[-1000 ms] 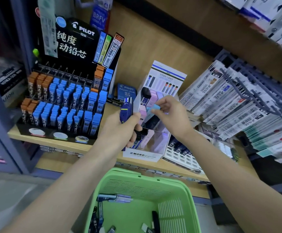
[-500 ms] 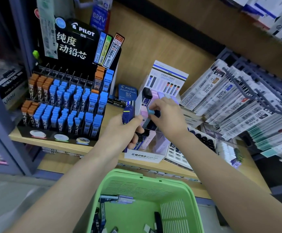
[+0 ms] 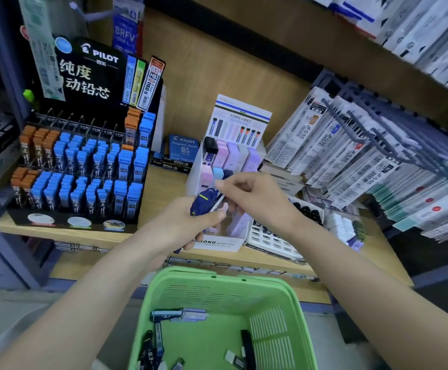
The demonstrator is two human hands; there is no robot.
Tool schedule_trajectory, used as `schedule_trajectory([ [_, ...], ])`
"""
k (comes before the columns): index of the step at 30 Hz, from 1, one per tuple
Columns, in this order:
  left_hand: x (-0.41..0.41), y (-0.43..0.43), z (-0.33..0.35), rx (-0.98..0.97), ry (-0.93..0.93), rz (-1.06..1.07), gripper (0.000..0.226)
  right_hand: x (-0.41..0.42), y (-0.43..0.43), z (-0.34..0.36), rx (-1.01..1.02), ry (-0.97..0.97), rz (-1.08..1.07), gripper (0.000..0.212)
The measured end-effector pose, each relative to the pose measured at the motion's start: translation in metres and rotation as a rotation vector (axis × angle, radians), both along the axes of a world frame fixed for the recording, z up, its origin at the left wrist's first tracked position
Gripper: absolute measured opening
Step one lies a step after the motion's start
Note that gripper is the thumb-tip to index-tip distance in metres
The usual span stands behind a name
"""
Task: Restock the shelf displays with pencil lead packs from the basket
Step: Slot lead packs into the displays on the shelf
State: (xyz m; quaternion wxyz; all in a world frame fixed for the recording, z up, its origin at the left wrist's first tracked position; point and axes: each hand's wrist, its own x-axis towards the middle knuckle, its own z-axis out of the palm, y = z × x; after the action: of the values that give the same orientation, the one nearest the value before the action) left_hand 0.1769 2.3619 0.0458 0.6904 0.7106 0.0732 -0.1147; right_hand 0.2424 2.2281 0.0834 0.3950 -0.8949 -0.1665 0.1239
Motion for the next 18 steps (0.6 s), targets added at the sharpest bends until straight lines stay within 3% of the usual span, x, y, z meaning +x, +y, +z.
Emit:
schedule_trajectory([
  [5, 0.002, -0.009, -0.002, -0.102, -0.006, 0.066, 0.017, -0.011, -0.023, 0.007, 0.299, 0.176, -0.116, 0.01],
  [8, 0.004, -0.014, -0.004, -0.188, 0.009, 0.187, 0.015, -0.021, -0.042, 0.005, 0.365, 0.23, -0.147, 0.008],
  [12, 0.005, -0.023, -0.006, -0.15, -0.053, 0.202, 0.018, -0.04, -0.062, -0.012, 0.224, 0.253, -0.098, 0.009],
  [15, 0.006, -0.037, -0.008, -0.035, -0.127, 0.144, 0.017, -0.05, -0.071, -0.026, 0.042, 0.084, -0.059, 0.018],
  [18, 0.009, -0.052, -0.012, 0.067, -0.192, 0.07, 0.023, -0.053, -0.074, -0.031, 0.084, 0.032, -0.082, 0.019],
])
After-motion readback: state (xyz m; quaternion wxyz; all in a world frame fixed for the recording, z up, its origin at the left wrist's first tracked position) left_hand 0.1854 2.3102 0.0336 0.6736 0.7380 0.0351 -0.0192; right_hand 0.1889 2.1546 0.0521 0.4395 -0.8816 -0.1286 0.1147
